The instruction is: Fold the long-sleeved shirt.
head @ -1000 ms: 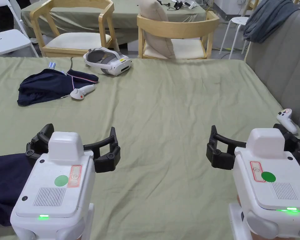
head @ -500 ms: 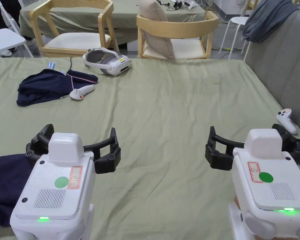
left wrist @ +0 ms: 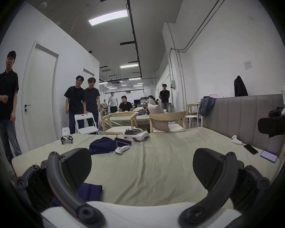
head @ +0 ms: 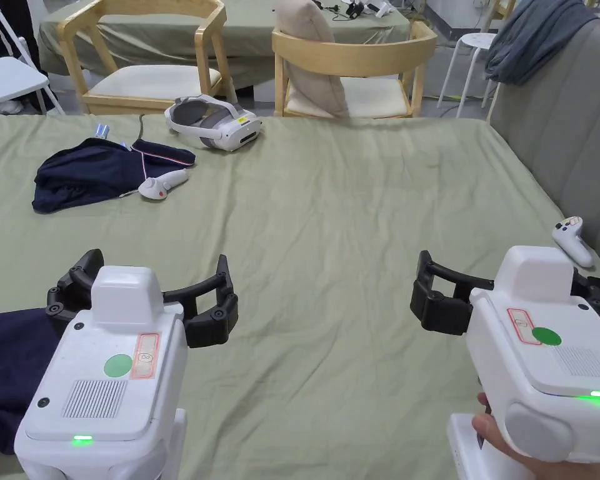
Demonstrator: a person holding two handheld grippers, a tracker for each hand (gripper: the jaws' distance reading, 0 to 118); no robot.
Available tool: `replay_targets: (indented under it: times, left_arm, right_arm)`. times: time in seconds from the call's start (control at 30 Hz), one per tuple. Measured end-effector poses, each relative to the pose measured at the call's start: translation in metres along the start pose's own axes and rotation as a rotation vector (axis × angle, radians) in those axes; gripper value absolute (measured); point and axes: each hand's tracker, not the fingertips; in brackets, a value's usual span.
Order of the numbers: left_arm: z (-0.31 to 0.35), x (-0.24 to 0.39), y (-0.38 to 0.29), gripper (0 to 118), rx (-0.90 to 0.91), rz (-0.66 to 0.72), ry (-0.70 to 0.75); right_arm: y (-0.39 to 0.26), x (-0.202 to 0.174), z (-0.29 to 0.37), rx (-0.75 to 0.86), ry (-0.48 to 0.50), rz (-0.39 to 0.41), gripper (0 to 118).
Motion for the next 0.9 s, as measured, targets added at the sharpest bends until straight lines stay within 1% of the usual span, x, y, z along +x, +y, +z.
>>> replay_targets:
  times: [0.07, 0.1, 0.17, 0.23, 0.3, 0.37, 0.43, 0.53, 0.6, 0.73, 0.9]
  left_arm:
    - [0.0, 0.0, 0.0, 111, -0.001, 0.001, 0.0]
    - [0.0, 0.0, 0.0, 111, -0.001, 0.001, 0.001]
    - [0.0, 0.0, 0.0, 111, -0.001, 0.001, 0.003]
    - [0.0, 0.0, 0.0, 111, -0.003, 0.004, 0.0]
    - [0.0, 0.0, -0.001, 111, -0.005, 0.003, 0.002]
    - [0.0, 0.0, -0.001, 111, -0.007, 0.002, -0.001]
    - [0.0, 0.0, -0.001, 111, -0.006, 0.002, 0.0]
    - [0.0, 0.0, 0.0, 111, -0.007, 0.007, 0.0]
    - [-0.001, 0.0, 0.0, 111, -0.008, 0.006, 0.0]
    - [-0.001, 0.0, 0.0, 111, -0.008, 0.005, -0.004]
    - [-0.002, 0.0, 0.001, 111, -0.011, 0.009, -0.001]
  right_arm:
    - [0.005, 0.0, 0.002, -0.062, -0.025, -0.017, 118]
    - [0.007, -0.001, 0.003, -0.066, -0.045, -0.016, 118]
    - [0.017, -0.001, 0.006, -0.089, -0.033, -0.044, 118]
    - [0.018, 0.001, 0.008, -0.068, -0.02, -0.072, 118]
    - [0.015, 0.006, 0.004, -0.087, -0.002, -0.103, 118]
    - [0.015, 0.006, 0.005, -0.075, -0.015, -0.119, 118]
    - [0.019, 0.005, 0.007, -0.073, -0.041, -0.11, 118]
    - [0.022, 0.005, 0.007, -0.061, -0.05, -0.075, 118]
    - [0.023, 0.004, 0.005, -0.067, -0.075, -0.05, 118]
    - [0.02, 0.005, 0.005, -0.09, -0.085, -0.063, 118]
    - [0.018, 0.005, 0.006, -0.073, -0.091, -0.037, 118]
